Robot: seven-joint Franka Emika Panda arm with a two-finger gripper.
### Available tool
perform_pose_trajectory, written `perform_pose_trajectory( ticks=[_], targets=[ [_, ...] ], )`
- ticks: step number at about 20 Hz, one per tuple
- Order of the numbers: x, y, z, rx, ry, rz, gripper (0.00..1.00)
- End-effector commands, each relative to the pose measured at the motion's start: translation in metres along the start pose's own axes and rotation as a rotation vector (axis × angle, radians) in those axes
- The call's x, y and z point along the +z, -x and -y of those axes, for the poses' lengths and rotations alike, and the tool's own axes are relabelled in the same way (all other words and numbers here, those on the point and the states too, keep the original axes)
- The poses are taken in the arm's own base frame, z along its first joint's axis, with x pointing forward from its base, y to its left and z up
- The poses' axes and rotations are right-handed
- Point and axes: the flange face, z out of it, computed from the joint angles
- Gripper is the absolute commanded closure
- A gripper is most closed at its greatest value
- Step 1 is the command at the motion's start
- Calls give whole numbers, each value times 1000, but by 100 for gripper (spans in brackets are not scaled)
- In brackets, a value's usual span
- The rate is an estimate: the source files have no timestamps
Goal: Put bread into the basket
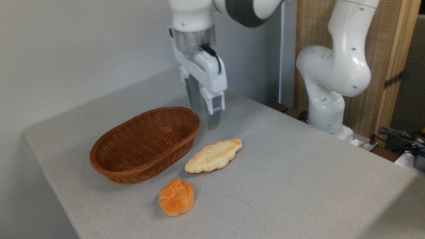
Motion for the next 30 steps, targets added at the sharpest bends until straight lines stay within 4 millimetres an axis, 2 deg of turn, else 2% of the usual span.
perform_pose_trajectory(
  ticks=[1, 3, 8, 9, 11, 13, 17, 19, 22, 25, 26, 30],
  targets=[
    [60, 16, -16, 92, -33, 87, 0],
    [83, 16, -19, 102, -53, 69, 0],
    [106, 16, -22, 117, -68, 61, 0],
    [109, 18, -22, 119, -75, 61, 10],
    [107, 27, -11, 86, -71, 39, 44],
    [108, 26, -12, 90, -67, 40, 58],
    [107, 26, -13, 89, -65, 41, 59],
    [104, 25, -12, 86, -69, 38, 63],
    [83, 28, -5, 70, -51, 41, 74],
    [53, 39, 11, 38, -20, 48, 75],
    [41, 36, 11, 51, -16, 52, 75],
    [-27, 26, 16, 47, -1, 27, 75]
  ],
)
